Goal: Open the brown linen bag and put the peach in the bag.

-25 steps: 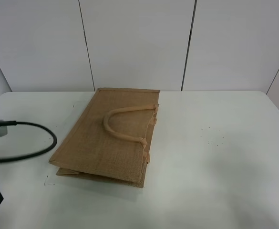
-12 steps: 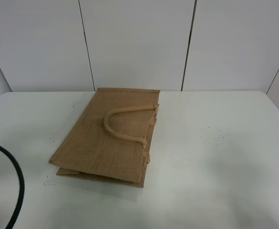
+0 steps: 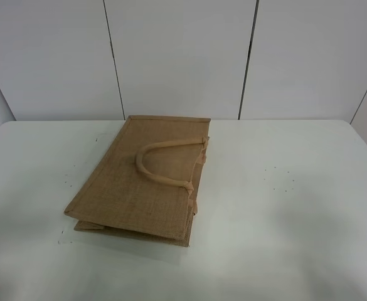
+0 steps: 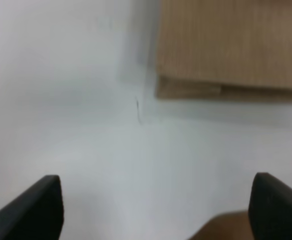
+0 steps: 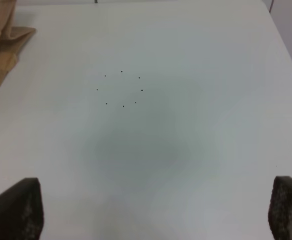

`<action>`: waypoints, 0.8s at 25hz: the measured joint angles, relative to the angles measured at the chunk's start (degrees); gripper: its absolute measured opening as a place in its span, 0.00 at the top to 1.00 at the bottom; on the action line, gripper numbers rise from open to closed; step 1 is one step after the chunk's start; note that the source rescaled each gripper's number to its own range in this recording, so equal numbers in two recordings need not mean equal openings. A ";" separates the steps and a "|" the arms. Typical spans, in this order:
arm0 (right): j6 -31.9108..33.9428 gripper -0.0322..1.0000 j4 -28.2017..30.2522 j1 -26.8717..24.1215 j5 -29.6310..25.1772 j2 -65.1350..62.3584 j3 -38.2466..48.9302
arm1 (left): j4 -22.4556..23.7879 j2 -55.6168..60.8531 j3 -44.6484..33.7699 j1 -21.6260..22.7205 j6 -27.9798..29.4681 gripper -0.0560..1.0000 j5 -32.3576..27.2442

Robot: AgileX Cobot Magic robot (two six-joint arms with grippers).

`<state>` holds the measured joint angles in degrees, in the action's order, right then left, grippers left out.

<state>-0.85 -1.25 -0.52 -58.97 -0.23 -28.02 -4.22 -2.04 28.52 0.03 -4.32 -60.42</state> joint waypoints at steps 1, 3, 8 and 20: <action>0.00 0.00 0.00 0.00 0.00 0.00 0.00 | 0.00 1.16 0.00 0.00 0.07 0.01 0.00; 0.00 0.00 0.00 0.00 0.00 0.00 0.00 | 0.24 2.20 0.00 0.00 1.00 0.01 0.00; 0.00 0.00 0.00 0.00 0.00 0.00 0.00 | 1.81 2.31 -0.10 0.00 2.94 0.01 0.00; 0.00 0.00 0.00 0.00 0.00 0.00 0.00 | 2.81 2.31 -0.10 -2.08 3.06 0.01 0.00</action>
<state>-0.85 -1.25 -0.52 -58.97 -0.23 -28.02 -1.41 0.27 28.41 -2.05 -1.26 -60.42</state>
